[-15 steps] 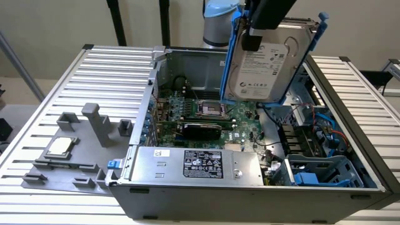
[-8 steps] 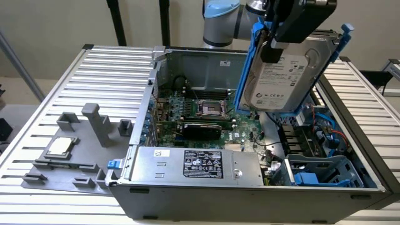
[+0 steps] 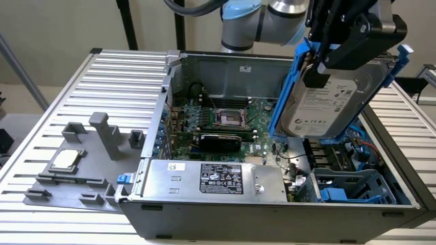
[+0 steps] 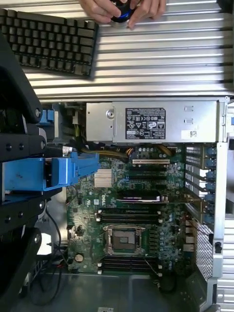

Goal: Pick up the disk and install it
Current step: 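Pick up the disk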

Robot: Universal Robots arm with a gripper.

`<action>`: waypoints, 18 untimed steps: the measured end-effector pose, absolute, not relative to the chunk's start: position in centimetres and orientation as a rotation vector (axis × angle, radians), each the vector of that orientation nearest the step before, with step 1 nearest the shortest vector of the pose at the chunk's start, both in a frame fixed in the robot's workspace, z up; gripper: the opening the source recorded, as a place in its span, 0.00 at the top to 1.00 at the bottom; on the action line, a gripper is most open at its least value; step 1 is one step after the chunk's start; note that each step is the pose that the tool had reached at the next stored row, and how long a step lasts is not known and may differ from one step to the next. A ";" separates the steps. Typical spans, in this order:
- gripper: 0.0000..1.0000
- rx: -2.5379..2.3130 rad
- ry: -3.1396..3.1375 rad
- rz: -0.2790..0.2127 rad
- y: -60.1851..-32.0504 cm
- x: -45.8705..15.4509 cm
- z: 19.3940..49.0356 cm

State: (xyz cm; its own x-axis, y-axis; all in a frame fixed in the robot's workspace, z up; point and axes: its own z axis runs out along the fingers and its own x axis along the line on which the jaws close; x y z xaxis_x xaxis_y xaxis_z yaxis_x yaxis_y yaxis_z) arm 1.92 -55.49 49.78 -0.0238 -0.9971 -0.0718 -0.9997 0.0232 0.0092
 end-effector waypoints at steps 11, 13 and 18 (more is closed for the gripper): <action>0.67 -2.163 2.214 0.088 -59.3 4.8 48.8; 0.67 -2.163 2.214 0.088 -59.7 5.5 48.6; 0.67 -2.164 2.214 0.088 -60.0 7.8 47.9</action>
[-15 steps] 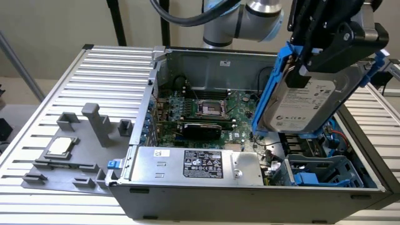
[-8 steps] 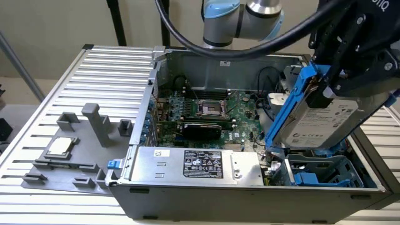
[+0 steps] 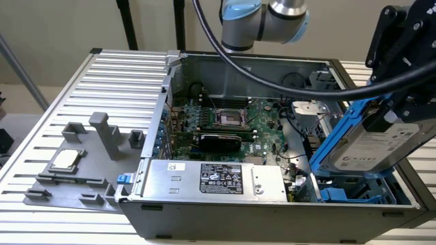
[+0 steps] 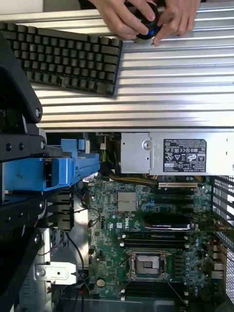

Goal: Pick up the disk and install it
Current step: 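Pick up the disk, then insert the disk into the insertion slot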

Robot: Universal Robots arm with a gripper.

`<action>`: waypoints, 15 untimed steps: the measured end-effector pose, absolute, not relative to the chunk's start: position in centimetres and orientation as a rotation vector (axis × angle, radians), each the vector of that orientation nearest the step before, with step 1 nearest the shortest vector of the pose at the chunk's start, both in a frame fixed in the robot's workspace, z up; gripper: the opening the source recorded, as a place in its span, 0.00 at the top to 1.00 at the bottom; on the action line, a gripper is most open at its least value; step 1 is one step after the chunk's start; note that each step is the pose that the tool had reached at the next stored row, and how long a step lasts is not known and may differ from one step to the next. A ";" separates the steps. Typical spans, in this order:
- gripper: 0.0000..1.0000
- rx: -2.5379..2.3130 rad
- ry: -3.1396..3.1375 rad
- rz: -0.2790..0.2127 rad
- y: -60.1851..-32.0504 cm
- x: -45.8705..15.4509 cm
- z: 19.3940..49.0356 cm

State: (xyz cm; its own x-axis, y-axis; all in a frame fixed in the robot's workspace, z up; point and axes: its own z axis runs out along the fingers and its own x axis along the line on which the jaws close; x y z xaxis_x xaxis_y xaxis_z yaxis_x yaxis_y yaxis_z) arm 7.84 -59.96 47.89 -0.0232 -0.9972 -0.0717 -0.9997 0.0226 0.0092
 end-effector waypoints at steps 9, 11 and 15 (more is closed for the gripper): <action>0.67 -2.167 2.215 0.089 -59.9 10.5 46.4; 0.67 -2.167 2.216 0.088 -59.9 10.6 46.0; 0.67 -2.170 2.219 0.090 -59.9 10.6 45.8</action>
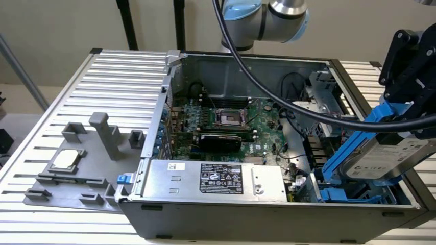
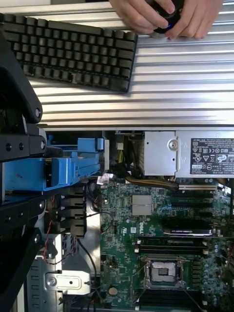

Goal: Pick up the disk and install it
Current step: 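Insert the disk into the insertion slot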

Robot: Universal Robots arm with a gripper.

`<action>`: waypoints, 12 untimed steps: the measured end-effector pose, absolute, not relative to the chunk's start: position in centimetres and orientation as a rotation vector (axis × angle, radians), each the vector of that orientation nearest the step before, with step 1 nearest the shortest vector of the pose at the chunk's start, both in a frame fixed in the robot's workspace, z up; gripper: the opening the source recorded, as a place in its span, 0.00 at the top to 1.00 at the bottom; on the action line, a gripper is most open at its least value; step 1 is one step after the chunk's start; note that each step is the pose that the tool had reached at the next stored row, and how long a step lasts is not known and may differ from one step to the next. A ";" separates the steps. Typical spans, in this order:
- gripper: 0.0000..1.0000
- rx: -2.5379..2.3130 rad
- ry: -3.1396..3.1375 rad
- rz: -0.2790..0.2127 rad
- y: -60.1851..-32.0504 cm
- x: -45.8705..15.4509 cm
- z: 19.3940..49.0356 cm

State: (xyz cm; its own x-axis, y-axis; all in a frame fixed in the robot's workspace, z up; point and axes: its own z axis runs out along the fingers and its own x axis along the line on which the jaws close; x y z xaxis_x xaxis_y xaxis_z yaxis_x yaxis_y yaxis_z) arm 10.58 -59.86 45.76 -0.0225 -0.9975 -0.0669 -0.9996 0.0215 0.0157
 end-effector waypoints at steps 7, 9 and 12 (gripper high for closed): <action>0.67 -2.175 2.217 0.090 -59.9 10.6 45.6; 0.67 -2.178 2.218 0.088 -59.8 10.6 45.6; 0.67 -2.182 2.221 0.083 -59.8 10.6 45.5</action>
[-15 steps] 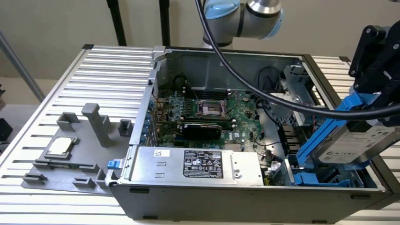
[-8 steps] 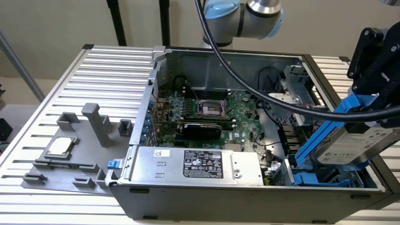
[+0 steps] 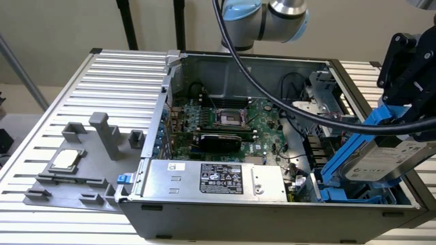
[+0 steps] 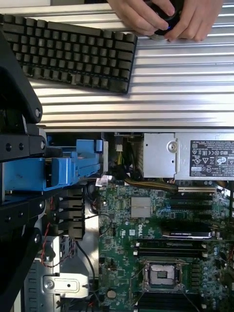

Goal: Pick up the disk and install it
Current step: 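Insert the disk into the insertion slot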

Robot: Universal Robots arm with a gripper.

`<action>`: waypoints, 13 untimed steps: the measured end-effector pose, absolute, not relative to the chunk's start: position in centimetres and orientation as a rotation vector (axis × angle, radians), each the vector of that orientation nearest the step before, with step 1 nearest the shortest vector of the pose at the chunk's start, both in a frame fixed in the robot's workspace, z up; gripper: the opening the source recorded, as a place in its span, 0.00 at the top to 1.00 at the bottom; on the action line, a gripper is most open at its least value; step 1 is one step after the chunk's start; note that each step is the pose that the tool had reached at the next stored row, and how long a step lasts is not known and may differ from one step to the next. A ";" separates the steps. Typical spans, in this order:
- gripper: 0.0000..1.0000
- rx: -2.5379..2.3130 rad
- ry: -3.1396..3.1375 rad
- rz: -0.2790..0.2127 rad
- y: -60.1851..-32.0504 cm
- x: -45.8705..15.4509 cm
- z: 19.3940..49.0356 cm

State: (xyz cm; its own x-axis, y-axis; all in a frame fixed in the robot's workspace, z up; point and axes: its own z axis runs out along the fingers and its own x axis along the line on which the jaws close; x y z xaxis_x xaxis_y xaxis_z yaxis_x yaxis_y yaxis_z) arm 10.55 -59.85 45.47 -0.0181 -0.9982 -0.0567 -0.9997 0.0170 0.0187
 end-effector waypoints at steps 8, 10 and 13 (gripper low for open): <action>0.67 -2.185 2.224 0.076 -59.5 10.4 45.1; 0.67 -2.186 2.225 0.075 -59.3 10.4 45.0; 0.67 -2.186 2.226 0.073 -59.0 10.4 44.8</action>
State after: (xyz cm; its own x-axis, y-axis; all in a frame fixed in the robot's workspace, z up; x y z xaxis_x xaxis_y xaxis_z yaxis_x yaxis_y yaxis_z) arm 10.43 -58.97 44.84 -0.0182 -0.9987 -0.0476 -0.9997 0.0173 0.0188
